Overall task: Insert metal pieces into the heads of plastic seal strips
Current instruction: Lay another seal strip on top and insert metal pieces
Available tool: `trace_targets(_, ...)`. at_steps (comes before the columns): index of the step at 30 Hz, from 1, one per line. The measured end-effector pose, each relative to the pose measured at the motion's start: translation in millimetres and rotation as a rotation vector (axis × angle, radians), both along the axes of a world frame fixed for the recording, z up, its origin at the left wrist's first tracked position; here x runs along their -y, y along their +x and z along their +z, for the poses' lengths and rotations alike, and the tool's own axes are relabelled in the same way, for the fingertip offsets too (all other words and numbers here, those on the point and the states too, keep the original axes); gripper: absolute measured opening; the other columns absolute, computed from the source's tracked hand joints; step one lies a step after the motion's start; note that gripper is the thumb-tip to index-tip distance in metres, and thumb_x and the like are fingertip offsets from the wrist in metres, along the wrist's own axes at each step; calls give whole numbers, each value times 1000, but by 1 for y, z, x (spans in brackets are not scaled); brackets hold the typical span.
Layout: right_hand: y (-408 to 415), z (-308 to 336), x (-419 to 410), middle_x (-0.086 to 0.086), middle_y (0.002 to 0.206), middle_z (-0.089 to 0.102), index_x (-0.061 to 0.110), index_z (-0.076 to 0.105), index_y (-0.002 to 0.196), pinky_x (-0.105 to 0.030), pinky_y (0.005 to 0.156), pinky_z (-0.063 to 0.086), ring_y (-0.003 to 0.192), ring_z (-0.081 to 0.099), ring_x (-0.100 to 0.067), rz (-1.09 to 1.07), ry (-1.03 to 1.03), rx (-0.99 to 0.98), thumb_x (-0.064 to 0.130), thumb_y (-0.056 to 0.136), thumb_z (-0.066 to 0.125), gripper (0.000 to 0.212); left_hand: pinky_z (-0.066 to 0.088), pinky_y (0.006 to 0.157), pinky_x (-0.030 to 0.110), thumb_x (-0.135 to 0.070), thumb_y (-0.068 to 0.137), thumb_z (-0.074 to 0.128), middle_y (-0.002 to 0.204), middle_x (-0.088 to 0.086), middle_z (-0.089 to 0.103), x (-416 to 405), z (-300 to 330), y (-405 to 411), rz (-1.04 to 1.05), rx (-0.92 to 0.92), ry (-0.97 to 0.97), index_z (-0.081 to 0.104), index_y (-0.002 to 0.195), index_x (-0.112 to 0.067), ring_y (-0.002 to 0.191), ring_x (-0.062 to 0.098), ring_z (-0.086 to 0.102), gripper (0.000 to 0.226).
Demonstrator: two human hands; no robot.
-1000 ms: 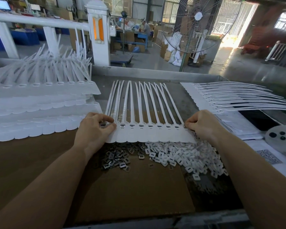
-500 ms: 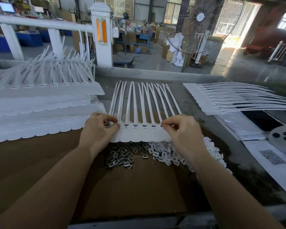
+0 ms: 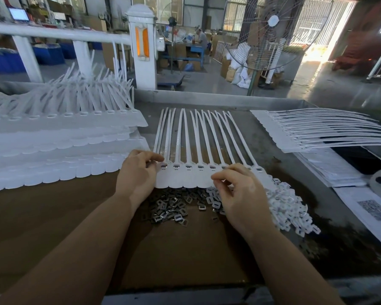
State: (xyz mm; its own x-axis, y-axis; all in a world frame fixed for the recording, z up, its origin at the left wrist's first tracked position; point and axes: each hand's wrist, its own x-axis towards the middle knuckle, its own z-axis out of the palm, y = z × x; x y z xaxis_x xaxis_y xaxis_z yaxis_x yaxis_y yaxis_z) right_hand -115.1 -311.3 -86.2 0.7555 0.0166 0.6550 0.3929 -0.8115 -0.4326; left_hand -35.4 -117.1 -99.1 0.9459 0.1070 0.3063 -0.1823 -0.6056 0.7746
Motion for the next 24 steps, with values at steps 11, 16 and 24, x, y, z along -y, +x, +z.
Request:
trace_targets(11, -2, -1, 2, 5, 84, 56, 10, 66, 73, -44, 79, 49, 83, 55, -14, -77, 63, -73, -10, 74, 59, 21, 30, 61, -7, 10, 87, 39, 99, -4, 46, -2, 1, 0, 45, 25, -63, 63, 86, -25, 78, -4, 47, 43)
trace_targets(16, -5, 1, 0, 7, 84, 58, 13, 70, 63, -29, 85, 29, 91, 53, -11, -86, -28, -141, -3, 68, 64, 18, 29, 59, -7, 11, 88, 38, 103, -2, 46, -1, 3, 0, 50, 17, -33, 63, 88, -23, 76, -4, 46, 42)
trace_targets(24, -9, 3, -2, 5, 95, 61, 16, 74, 73, -33, 86, 26, 97, 53, -17, -40, -288, -159, 17, 70, 72, 3, 29, 58, -7, 8, 91, 39, 105, -2, 46, 0, 5, -2, 58, 11, -14, 67, 93, -19, 75, -3, 45, 39)
